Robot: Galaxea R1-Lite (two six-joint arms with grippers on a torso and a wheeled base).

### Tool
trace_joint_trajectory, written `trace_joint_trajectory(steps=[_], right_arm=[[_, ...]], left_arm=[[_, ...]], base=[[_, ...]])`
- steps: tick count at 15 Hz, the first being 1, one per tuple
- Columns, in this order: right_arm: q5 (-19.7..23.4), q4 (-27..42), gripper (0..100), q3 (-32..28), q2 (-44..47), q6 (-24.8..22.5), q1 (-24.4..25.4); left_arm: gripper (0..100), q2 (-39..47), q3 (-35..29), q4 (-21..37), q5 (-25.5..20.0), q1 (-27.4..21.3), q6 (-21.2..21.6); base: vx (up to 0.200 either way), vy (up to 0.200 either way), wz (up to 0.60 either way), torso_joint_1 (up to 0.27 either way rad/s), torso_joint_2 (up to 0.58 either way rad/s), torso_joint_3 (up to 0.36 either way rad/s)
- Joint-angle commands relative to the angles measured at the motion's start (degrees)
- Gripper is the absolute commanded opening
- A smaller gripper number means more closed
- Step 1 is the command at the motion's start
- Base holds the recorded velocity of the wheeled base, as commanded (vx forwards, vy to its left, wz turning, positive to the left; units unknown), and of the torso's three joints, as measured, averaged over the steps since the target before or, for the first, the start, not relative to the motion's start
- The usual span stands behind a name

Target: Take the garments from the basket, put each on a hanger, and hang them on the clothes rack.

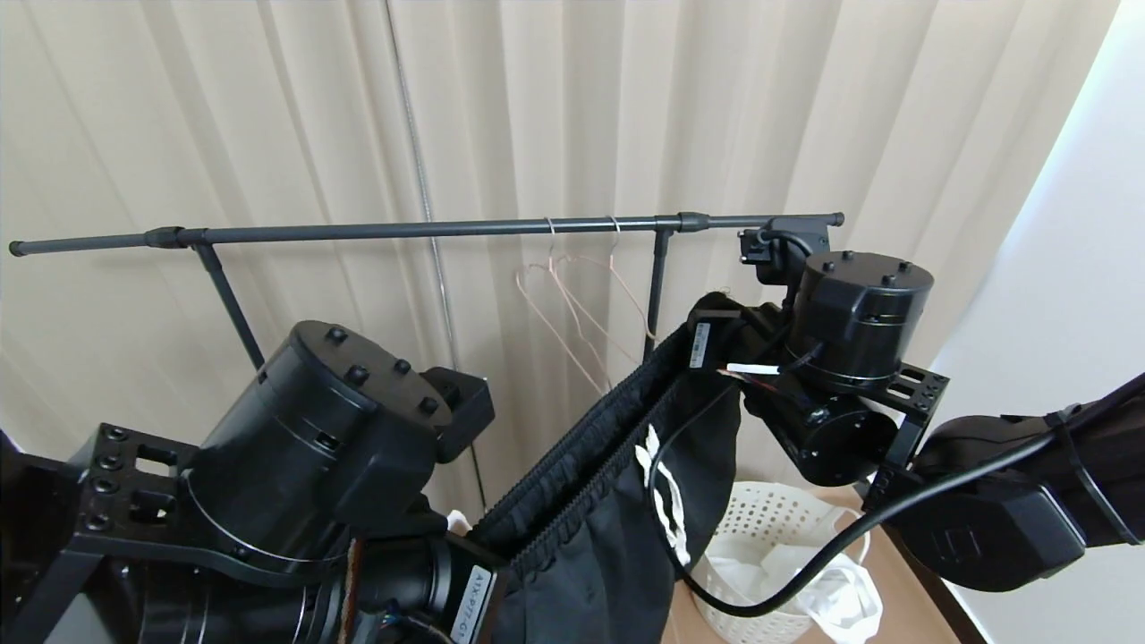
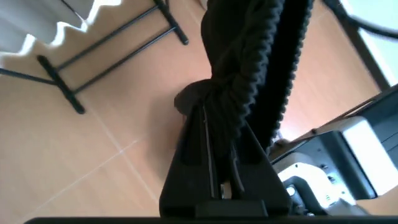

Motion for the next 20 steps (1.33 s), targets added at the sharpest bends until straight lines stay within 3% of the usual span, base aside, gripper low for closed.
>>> trace_joint_trajectory(steps=[1, 5, 9, 13, 18, 20], right_arm=[[-0.05, -0.03, 0, 0.02, 0.69, 0.45, 1.63], [-0.14, 0.15, 0, -0.07, 2.63, 2.91, 5.59], [-0.14, 0.15, 0, 0.11, 2.63, 2.91, 6.12], [-0.40, 0.32, 0, 0.29, 2.45, 2.82, 5.85], [-1.46, 1.11, 0, 0.29, -0.89, 2.29, 2.95], [-1.11, 3.66, 0, 0.29, -3.62, 2.21, 1.63]], left_arm=[[0, 3.11, -1.51, -2.85, -0.50, -3.60, -5.54], [0, 8.38, -5.55, -3.03, -0.14, -6.86, -9.06], [0, 12.51, -9.60, -3.03, 0.21, -9.14, -12.05], [0, 13.04, -9.77, -2.94, 1.17, -9.05, -13.54], [0, 8.56, -6.78, -2.85, 2.05, -2.37, -12.93], [0, 6.18, -6.70, -2.85, 2.05, 1.85, -10.03]], base=[[0.000, 0.000, 0.00, 0.000, 0.00, 0.000], [0.000, 0.000, 0.00, 0.000, 0.00, 0.000], [0.000, 0.000, 0.00, 0.000, 0.00, 0.000], [0.000, 0.000, 0.00, 0.000, 0.00, 0.000], [0.000, 0.000, 0.00, 0.000, 0.00, 0.000], [0.000, 0.000, 0.00, 0.000, 0.00, 0.000]])
